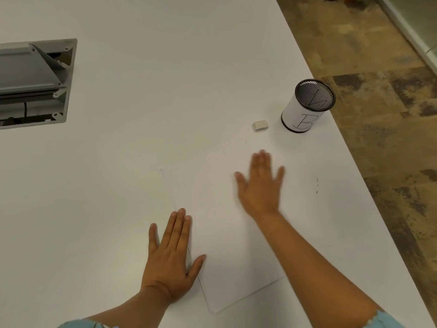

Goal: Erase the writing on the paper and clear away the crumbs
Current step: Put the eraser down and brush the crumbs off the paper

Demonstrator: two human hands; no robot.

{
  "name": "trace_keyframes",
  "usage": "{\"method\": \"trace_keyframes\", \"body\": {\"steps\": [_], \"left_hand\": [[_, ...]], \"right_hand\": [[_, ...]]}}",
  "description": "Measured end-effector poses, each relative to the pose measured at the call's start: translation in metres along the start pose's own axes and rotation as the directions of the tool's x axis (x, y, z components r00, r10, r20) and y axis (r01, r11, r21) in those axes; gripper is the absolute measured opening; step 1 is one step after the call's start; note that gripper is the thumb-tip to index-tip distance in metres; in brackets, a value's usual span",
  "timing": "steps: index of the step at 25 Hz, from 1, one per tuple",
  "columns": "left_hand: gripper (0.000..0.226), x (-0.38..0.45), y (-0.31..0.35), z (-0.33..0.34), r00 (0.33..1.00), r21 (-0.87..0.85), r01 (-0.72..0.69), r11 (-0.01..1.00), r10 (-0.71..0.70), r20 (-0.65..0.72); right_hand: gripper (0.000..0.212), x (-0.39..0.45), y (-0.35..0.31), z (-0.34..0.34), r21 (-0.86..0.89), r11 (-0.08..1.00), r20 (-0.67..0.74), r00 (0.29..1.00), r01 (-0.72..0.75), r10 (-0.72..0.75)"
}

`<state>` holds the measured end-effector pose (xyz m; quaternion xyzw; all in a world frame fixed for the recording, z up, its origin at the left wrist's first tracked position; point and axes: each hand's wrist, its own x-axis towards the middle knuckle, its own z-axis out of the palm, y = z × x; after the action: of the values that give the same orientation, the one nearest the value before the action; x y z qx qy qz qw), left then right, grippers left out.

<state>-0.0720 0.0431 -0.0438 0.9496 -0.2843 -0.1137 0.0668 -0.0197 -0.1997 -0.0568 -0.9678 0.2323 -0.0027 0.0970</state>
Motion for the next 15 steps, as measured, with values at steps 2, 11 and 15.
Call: {"method": "trace_keyframes", "body": {"steps": [2, 11, 15], "left_hand": [[0.076, 0.000, -0.001, 0.001, 1.000, 0.005, 0.001, 1.000, 0.000, -0.009], [0.075, 0.000, -0.001, 0.004, 0.999, 0.011, 0.005, 1.000, -0.004, -0.039], [0.072, -0.002, 0.000, 0.004, 0.996, -0.039, 0.042, 0.998, -0.045, -0.074]], "right_hand": [[0.070, -0.008, 0.042, -0.008, -0.030, 0.991, -0.016, 0.992, -0.129, 0.129], [0.030, -0.057, 0.073, -0.049, 0.622, 0.775, -0.186, 0.942, -0.107, 0.279], [0.028, -0.084, 0.068, -0.051, 0.597, 0.777, -0.049, 0.958, -0.199, 0.282]]}}
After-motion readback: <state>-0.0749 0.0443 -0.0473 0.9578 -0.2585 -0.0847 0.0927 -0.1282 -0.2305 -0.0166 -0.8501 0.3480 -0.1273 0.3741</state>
